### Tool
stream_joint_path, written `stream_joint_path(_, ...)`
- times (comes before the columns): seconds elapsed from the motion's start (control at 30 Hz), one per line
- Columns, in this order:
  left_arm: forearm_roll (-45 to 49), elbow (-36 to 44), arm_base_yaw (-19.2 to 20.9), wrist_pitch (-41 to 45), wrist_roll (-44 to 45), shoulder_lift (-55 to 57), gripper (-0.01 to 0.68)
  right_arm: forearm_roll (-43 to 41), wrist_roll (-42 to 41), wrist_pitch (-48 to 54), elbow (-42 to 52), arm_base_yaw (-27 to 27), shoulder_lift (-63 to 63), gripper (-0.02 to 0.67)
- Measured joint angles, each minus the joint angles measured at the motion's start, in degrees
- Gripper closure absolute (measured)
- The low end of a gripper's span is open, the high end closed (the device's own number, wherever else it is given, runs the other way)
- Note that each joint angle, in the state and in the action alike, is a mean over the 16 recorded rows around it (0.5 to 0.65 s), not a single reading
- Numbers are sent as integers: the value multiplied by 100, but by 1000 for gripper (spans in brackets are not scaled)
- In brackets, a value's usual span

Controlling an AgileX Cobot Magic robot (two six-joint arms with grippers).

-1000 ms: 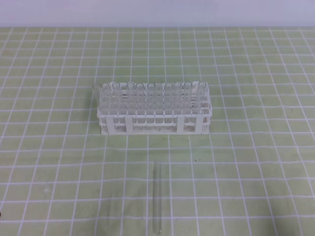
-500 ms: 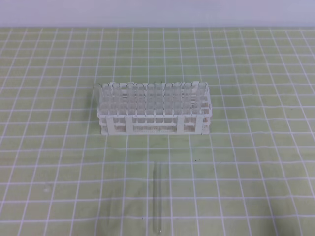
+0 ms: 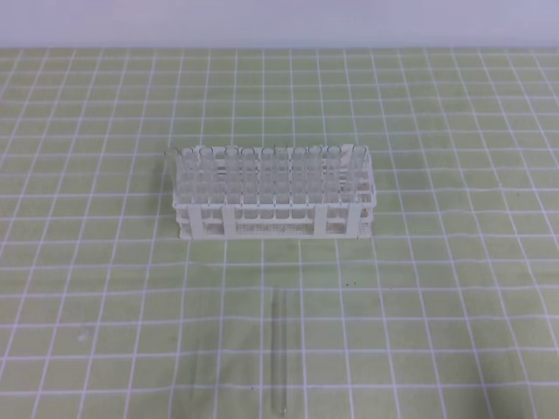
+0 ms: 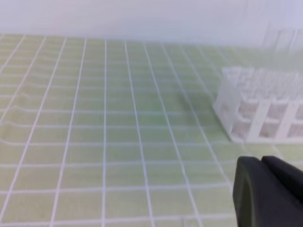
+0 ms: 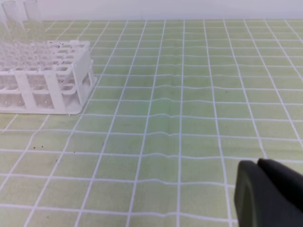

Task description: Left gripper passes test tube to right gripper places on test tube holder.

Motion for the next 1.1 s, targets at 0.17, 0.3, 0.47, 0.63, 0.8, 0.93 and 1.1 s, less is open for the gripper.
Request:
stream_joint_path(0.17,-483,8,0,-499,-8,-11,675,248,0,-327,0,0,0,665)
stream_joint_path(0.3,-845,0,0,-775,-3,0,675,635,0,-823,0,0,0,665)
stream_joint_path(0.47,-1212,0,1,-970,-13,22,675,1280,0,-1547,0,0,0,665)
stream_joint_path(0.63,-1388,8,0,-944,-96,12,675,1830,2,-2114,0,0,0,665)
stream_joint_path(0.8,-1482,-15,2,-805,-188,46,675,2120,8,-2260,0,0,0,665)
stream_joint_path(0.93,-1570,-52,2,-721,-318,76,675,2257,11,-2029,-23,0,1,665)
stream_joint_path(1.1,-1637,-197,1,-534,-447,248,675,2403,15,-1566,-247,0,162,665)
